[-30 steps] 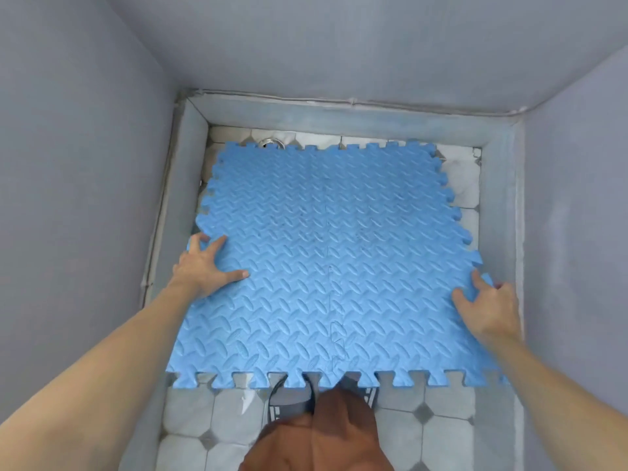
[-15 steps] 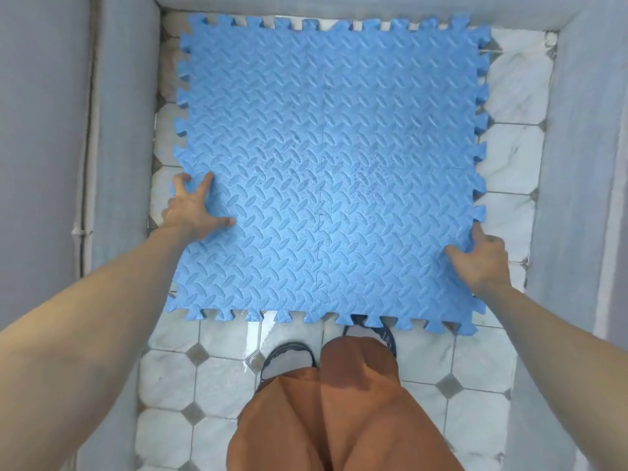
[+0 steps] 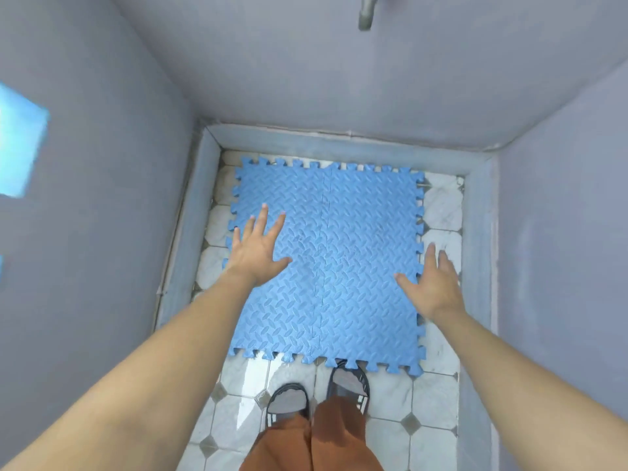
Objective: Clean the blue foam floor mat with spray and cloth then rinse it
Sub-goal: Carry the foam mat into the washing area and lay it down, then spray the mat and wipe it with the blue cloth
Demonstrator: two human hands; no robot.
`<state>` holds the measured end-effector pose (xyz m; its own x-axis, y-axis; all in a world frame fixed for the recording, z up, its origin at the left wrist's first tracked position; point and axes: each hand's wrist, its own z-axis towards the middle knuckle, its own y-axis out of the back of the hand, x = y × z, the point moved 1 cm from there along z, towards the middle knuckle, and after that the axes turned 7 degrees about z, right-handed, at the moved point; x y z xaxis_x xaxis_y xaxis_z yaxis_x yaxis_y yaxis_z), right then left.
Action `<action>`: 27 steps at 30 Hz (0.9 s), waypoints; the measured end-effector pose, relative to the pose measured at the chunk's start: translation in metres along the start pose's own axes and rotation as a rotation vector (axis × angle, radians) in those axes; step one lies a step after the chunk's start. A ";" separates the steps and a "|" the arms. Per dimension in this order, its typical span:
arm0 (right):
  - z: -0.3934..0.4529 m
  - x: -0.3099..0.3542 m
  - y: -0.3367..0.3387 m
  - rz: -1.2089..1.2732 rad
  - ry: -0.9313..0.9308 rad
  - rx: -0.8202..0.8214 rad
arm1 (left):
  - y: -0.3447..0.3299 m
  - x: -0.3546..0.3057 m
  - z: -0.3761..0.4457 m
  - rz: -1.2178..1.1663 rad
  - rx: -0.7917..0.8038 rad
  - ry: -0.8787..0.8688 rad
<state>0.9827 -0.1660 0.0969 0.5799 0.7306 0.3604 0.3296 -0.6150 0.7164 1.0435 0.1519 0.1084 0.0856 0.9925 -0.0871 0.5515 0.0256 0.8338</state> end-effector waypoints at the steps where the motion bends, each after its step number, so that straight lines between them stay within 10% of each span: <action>1: -0.011 0.026 0.031 0.027 0.032 -0.036 | 0.038 -0.007 -0.010 -0.016 -0.067 -0.015; 13: -0.162 0.317 0.424 0.534 0.568 -0.699 | 0.508 -0.067 -0.109 -0.302 -1.125 -0.144; 21: -0.117 0.430 0.545 0.785 0.677 -0.756 | 0.598 -0.102 -0.032 0.418 -0.708 -0.202; 27: -0.059 0.433 0.561 0.835 0.760 -0.849 | 0.561 -0.108 0.023 0.460 -0.613 -0.044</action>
<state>1.3746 -0.1771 0.6898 -0.2481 0.3927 0.8856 -0.6070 -0.7755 0.1738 1.3622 0.0563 0.5728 0.2347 0.9141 0.3306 -0.1053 -0.3142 0.9435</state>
